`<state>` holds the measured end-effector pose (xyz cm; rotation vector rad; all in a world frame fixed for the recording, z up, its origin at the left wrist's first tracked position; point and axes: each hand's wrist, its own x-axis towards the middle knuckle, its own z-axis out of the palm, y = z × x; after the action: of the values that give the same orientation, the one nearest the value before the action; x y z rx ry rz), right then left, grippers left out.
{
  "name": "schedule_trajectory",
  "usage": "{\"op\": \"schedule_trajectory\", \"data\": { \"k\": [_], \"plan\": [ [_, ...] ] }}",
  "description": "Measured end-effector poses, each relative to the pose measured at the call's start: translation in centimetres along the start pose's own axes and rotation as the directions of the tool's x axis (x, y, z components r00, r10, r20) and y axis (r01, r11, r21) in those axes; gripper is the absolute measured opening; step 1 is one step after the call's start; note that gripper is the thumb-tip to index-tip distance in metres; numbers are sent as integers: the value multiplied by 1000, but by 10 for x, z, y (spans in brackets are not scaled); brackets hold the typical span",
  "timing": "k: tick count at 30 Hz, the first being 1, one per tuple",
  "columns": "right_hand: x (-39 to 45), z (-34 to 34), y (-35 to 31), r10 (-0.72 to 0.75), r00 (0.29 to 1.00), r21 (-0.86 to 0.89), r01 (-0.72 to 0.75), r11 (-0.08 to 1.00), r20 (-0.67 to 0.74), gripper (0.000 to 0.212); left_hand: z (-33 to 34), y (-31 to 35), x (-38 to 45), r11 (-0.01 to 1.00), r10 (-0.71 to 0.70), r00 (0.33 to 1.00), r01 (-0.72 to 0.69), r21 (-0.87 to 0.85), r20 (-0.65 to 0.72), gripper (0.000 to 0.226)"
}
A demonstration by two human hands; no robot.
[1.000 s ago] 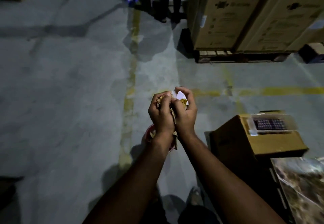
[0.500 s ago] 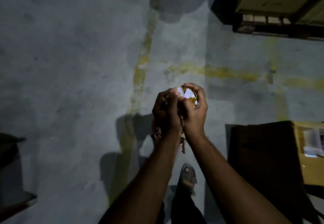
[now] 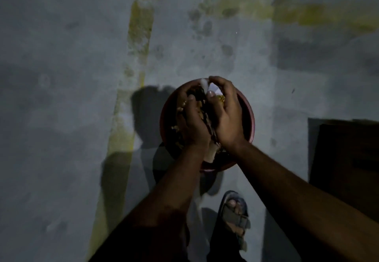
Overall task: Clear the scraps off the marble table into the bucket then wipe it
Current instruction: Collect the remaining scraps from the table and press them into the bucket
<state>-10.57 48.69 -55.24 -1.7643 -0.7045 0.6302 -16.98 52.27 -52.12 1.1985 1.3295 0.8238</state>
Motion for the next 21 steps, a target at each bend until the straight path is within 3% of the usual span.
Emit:
{"op": "schedule_trajectory", "data": {
  "k": [2,5,8,12,17,21],
  "plan": [
    [7,2,22,26,995,-85,-18,996,95,44,-3,-29,15,993,81,995,-86,86,55,32],
    [11,-6,39,121,962,-373,-22,928,245,53,-18,-58,34,965,139,966,-182,189,219,43],
    [10,-24,49,52,959,-449,81,890,277,46,-38,-77,42,857,229,895,-372,357,382,45],
    [9,-45,56,-22,982,-405,98,909,187,24,-59,-76,42,814,222,861,-422,400,457,40],
    [3,-42,39,-72,993,-411,106,905,99,33,-61,-72,40,529,253,759,-627,572,599,57],
    [6,-29,42,-45,999,-682,45,730,18,40,-49,-86,47,407,110,734,-649,644,670,74]
  ]
}}
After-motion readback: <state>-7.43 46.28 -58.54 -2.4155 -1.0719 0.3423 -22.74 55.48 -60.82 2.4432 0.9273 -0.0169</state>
